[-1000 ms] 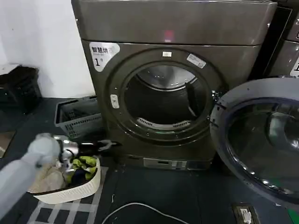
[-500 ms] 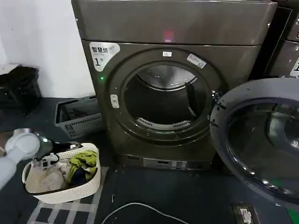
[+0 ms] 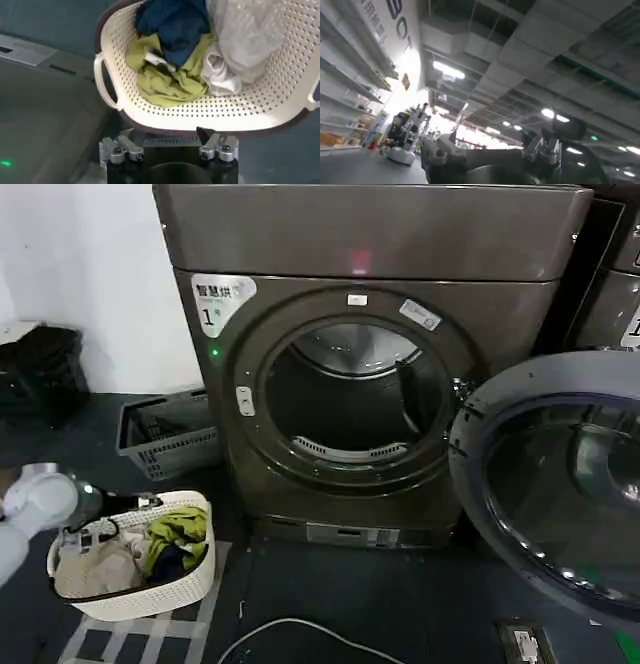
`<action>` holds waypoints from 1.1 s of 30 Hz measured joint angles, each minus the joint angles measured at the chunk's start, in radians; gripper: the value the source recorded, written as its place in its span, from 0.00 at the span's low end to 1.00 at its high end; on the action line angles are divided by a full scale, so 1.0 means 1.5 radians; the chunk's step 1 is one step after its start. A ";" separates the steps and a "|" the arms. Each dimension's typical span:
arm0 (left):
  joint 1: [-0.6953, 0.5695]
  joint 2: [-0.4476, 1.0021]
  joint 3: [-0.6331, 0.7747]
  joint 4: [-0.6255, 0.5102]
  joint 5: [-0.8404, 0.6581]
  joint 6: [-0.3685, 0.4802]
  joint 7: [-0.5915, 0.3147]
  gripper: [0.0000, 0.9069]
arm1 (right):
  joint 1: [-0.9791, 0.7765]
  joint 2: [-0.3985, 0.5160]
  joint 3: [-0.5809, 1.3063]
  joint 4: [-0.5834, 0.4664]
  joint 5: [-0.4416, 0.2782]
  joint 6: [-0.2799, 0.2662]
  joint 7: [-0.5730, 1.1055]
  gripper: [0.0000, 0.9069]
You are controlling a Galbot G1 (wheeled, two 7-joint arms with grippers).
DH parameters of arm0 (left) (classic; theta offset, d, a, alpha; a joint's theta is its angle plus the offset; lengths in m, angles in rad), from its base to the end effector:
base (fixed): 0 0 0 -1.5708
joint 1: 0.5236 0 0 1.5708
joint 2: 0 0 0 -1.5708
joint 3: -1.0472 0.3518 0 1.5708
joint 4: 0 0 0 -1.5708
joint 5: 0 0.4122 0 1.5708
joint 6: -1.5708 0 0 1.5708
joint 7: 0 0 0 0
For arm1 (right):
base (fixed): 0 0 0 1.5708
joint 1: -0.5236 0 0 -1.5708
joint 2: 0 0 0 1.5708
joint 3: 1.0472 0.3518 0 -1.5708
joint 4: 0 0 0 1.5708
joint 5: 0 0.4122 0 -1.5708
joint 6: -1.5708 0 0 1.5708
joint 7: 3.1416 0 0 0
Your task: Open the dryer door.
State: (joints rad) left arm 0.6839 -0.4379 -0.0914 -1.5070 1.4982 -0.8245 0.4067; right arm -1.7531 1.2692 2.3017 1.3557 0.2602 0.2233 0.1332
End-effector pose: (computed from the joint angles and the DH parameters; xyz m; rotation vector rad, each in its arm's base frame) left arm 0.4616 0.2693 -0.1630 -1.4033 -0.3188 -2.7071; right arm -0.2596 -0.5069 -0.1767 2.3454 1.8592 -0.8649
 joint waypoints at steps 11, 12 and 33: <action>-0.004 0.004 0.013 0.011 -0.003 0.000 0.000 1.00 | -0.002 -0.002 0.011 -0.029 0.007 0.004 0.007 1.00; -0.004 0.005 0.014 0.010 -0.003 0.000 0.000 1.00 | -0.002 -0.004 0.013 -0.033 0.011 0.003 0.010 1.00; 0.002 0.013 0.016 0.006 -0.003 0.001 0.000 1.00 | 0.007 0.013 -0.017 -0.051 0.078 -0.091 -0.090 1.00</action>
State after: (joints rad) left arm 0.6869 -0.4181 -0.0670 -1.4983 1.4942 -0.8236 0.4065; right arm -1.7430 1.2890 2.2766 1.2796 0.3776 0.0864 -0.0017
